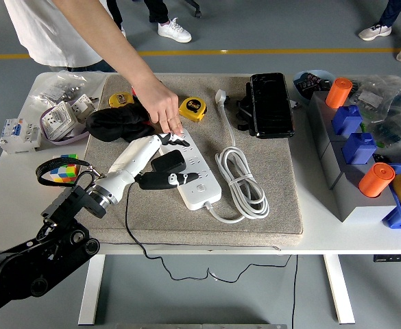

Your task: Put the plug near the board,insert it into the board,press the button,pull the plug out

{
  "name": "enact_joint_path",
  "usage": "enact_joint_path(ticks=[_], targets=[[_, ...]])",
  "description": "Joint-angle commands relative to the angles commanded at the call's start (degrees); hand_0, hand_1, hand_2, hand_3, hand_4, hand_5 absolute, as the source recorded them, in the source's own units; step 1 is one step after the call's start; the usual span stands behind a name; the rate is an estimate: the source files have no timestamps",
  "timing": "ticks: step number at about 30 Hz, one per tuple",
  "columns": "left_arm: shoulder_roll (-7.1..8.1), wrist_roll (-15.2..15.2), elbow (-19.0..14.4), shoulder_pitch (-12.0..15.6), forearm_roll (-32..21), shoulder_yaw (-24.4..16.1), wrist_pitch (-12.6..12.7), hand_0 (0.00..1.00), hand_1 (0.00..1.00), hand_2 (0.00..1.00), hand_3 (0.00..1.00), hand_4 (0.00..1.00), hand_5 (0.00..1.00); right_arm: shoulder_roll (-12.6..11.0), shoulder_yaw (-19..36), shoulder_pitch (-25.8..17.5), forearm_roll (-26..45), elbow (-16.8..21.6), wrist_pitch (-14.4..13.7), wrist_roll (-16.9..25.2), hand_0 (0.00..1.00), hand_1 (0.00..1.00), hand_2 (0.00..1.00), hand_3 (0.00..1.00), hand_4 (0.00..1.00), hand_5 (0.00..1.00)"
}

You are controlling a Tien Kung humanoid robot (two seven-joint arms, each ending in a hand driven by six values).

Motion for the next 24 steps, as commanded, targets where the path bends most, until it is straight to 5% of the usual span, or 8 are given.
enact_joint_path(ticks=[3,4,9,10,16,21,22,24], targets=[[0.65,3.42,-3.26,0.54,-0.68,-0.14,-2.56,0.678,0.714,0.716,0.688,0.983,0.612,-0.01,-0.05,-0.1,-0.01,-0.05,0.06,-0.15,0.595,0.646,0.601,0.501,0.786,0.501],[0.79,4.78,-4.24,0.67,-0.97,-0.24,-3.54,0.252,0.491,0.592,0.687,0.978,0.559,-0.02,-0.08,-0.12,0.0,-0.06,0.09,-0.18,0.595,0.646,0.601,0.501,0.786,0.501],[1.19,12.64,-8.4,0.86,-1.34,-0.93,-9.92,0.252,0.491,0.592,0.687,0.978,0.559,-0.08,-0.12,-0.14,-0.09,-0.02,0.17,-0.4,0.595,0.646,0.601,0.501,0.786,0.501],[1.21,14.22,-9.15,0.82,-1.09,-1.04,-11.37,0.145,0.187,0.355,0.649,0.892,0.329,-0.08,-0.13,-0.14,-0.11,-0.02,0.19,-0.43,0.596,0.646,0.601,0.502,0.786,0.501],[1.09,21.18,-11.68,0.11,-1.12,-0.88,-18.3,0.071,0.106,0.238,0.683,0.828,0.214,-0.08,-0.08,-0.18,-0.02,-0.1,0.18,-0.46,0.595,0.647,0.602,0.502,0.787,0.5],[0.68,24.16,-12.15,-0.71,-1.41,0.12,-21.04,0.071,0.106,0.238,0.683,0.828,0.214,-0.14,-0.03,-0.16,-0.11,-0.02,0.07,-0.32,0.595,0.647,0.602,0.502,0.787,0.5],[0.6,24.79,-12.22,-0.88,-1.55,0.35,-21.46,0.046,0.101,0.203,0.765,0.638,0.013,-0.14,-0.06,-0.16,-0.11,-0.01,0.07,-0.31,0.595,0.647,0.602,0.502,0.787,0.501],[0.5,25.35,-12.3,-1.04,-1.64,0.6,-21.86,0.046,0.101,0.203,0.765,0.638,0.013,-0.14,-0.09,-0.16,-0.08,0.0,0.07,-0.3,0.595,0.647,0.602,0.502,0.787,0.501]])
